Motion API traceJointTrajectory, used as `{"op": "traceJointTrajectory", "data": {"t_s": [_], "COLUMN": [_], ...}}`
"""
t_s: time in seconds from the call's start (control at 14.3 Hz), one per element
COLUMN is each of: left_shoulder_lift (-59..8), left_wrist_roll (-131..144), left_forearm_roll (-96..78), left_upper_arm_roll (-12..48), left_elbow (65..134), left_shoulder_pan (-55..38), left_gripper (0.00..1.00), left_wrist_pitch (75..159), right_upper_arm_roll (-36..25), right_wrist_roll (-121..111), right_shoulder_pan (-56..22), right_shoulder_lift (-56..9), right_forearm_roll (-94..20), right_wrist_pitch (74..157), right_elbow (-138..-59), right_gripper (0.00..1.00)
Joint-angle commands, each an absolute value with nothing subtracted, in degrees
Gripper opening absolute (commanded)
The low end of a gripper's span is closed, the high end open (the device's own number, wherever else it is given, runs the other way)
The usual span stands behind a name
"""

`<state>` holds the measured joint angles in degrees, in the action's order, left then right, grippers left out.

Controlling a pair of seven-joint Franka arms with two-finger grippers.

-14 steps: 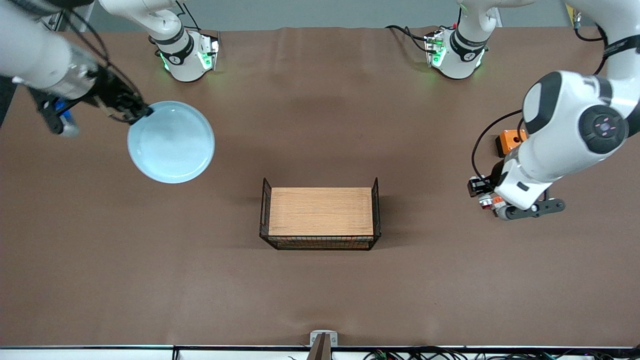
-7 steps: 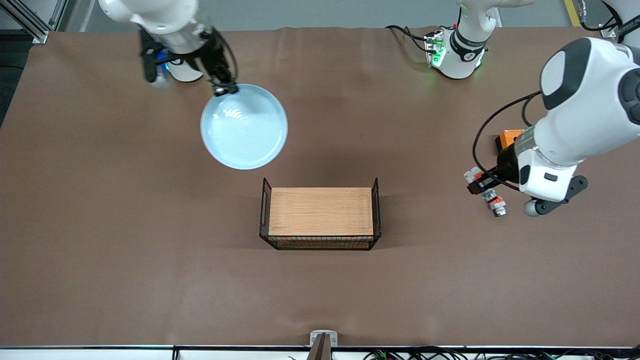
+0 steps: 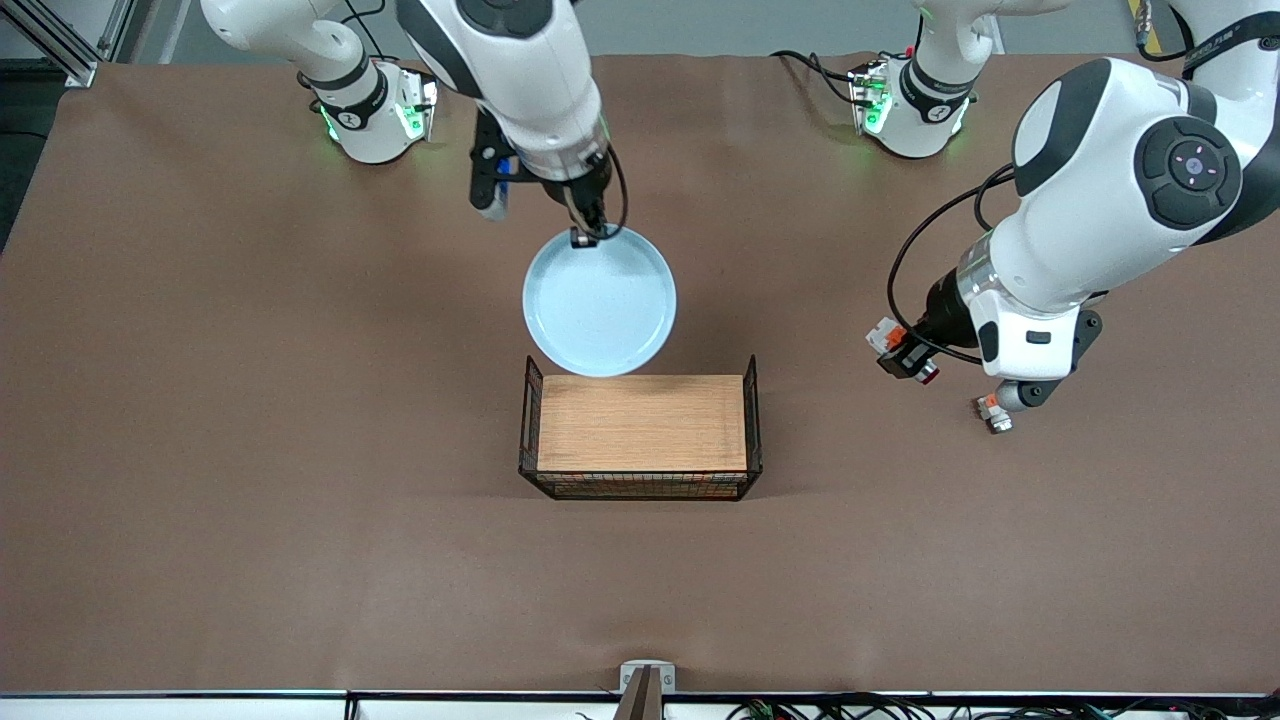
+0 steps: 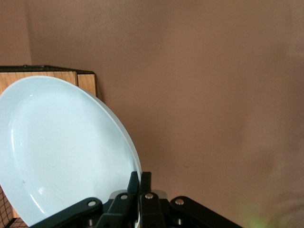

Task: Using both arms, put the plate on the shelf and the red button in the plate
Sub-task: 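Lower the plate into the basket with the right gripper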

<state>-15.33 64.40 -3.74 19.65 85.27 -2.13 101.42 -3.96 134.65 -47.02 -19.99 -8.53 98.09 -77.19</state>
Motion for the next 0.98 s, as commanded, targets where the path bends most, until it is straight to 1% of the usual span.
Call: {"op": "traceJointTrajectory", "data": {"t_s": [0.0,0.35,0.63,0.91], "left_shoulder_lift": [-15.65,-16.17,-16.26,-16.43], "left_wrist_roll": [66.44,70.74,75.13,82.95], "left_forearm_roll": [-4.13,-4.13,-4.31,-4.57], "left_upper_arm_roll": [20.13,20.39,20.48,20.57], "left_elbow": [84.02,84.02,84.02,83.94], "left_shoulder_pan": [-2.02,-2.11,-2.28,-4.56], "left_gripper": [0.30,0.29,0.30,0.30], "left_wrist_pitch": [100.46,101.16,102.83,103.27], "right_upper_arm_roll": [-4.92,-4.92,-5.18,-5.27], "right_wrist_roll": [139.12,143.60,144.67,145.80], "right_shoulder_pan": [-48.42,-49.74,-49.66,-49.48], "right_shoulder_lift": [-25.39,-31.63,-34.01,-35.33], "right_forearm_roll": [-6.60,-2.82,-1.93,-1.76], "right_wrist_pitch": [99.56,104.76,107.83,109.77], "right_elbow": [-71.19,-71.10,-70.67,-70.66], "right_gripper": [0.00,0.00,0.00,0.00]}}
